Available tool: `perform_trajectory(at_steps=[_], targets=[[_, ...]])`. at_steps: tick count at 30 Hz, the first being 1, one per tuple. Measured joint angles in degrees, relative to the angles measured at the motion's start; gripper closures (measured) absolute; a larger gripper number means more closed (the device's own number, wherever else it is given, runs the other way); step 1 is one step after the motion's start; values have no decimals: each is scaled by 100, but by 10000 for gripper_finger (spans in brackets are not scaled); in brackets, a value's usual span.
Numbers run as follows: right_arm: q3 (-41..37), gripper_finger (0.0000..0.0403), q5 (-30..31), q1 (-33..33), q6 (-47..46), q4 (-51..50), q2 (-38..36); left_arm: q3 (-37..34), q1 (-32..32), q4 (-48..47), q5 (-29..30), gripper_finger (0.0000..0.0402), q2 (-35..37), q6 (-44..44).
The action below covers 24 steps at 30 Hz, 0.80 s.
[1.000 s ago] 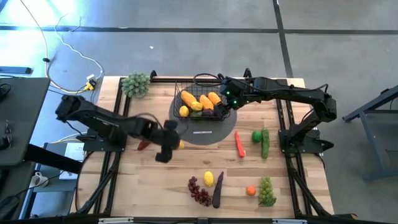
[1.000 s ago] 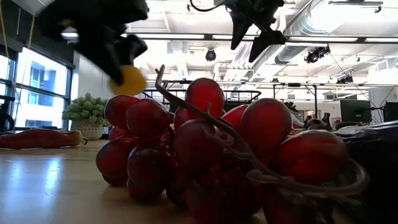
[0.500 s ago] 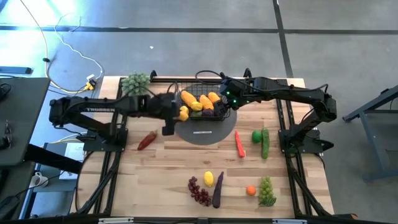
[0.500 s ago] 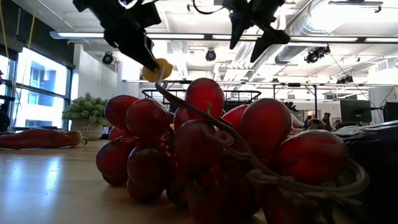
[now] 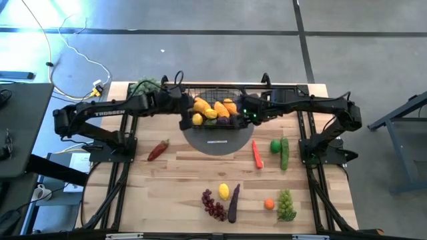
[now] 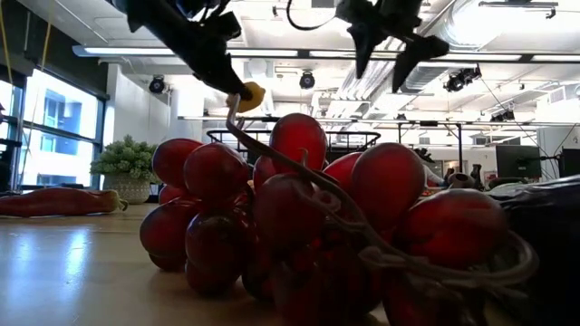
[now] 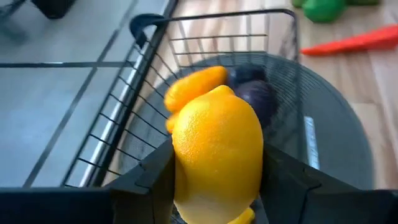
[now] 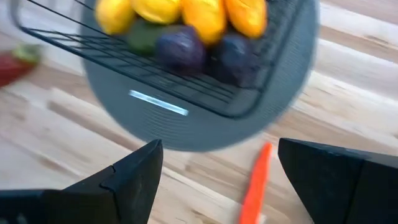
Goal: Build produce basket
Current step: Put the left yellow lemon into the black wire basket
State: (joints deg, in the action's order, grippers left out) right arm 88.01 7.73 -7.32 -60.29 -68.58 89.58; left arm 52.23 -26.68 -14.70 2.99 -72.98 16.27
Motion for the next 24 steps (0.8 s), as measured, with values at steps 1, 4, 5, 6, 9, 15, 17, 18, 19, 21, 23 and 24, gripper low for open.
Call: perform_trajectory(at_steps=[1,4,5,6,9,15,17,18,19,21,23,24], targets=[[0,103,77,69,-138,-104,0,0,-60,55,0,232,-32,0],[-2,103,330,273,-661,-480,0,0,-215,179,-36,232,-126,128],[-2,103,403,343,-864,-611,0,0,-251,186,-85,231,-179,189],[-2,103,457,417,-1068,-756,0,0,-282,177,-99,230,-242,226],[-2,103,677,670,-1721,-1119,0,0,-325,164,-97,222,-403,238],[-7,103,866,1141,-2803,-1737,0,0,-340,169,-99,191,-674,240],[-7,103,909,1275,-3143,-1905,0,0,-340,171,-100,179,-732,240],[-7,103,944,1352,-3337,-2009,0,0,-340,166,-99,173,-750,240],[-7,103,975,1425,-3534,-2107,0,0,-340,167,-99,167,-760,240],[-120,103,1001,1567,-3901,-2140,-7,0,-325,168,-96,156,-770,239],[-334,103,954,1709,-4245,-2144,9,0,-325,160,-88,145,-775,240],[-453,103,891,1776,-4387,-2133,9,0,-323,160,-86,140,-775,239]])
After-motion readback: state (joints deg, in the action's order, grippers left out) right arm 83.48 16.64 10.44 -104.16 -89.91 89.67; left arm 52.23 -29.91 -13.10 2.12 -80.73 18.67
